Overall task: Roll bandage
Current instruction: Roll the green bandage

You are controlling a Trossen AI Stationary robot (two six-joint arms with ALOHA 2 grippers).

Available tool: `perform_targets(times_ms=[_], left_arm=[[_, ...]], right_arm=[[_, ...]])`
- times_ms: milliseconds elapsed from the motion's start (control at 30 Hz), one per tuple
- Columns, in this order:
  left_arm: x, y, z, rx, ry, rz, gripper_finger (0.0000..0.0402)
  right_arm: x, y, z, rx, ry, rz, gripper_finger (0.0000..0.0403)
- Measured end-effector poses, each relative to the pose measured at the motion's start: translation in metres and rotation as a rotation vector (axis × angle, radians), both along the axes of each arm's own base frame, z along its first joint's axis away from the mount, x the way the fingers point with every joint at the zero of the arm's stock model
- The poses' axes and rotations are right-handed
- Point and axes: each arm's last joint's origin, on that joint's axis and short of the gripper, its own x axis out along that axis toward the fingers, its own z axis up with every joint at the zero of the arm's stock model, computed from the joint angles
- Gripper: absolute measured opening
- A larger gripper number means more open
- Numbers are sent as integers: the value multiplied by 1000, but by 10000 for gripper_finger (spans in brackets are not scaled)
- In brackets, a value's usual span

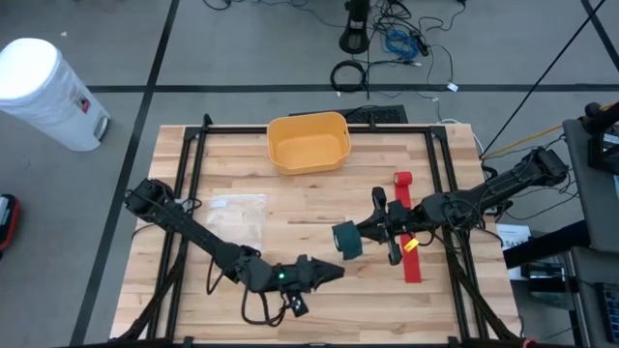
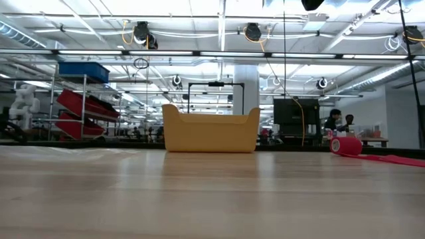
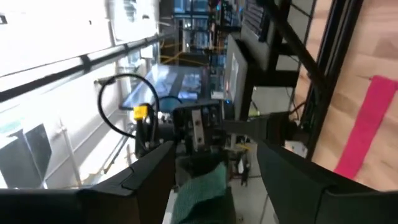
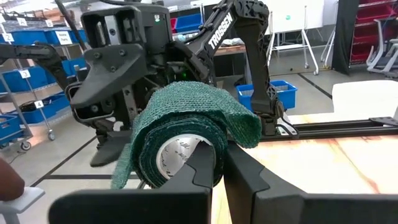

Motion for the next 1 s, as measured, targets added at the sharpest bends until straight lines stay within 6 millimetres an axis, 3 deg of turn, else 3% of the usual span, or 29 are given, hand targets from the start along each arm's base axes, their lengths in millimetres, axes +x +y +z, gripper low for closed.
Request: perform_targets(times_ms=[367,667,1000], left_arm=[[10,19,-1,59,12,63,226],[11,22,-1,102,16,72,222],[11,22,-1,101,15,63,148]], right_arm=[[0,0,0,2,0,-3,11],[1,-2,0,2,0,-8,11],[1,-2,0,2,0,-8,11]])
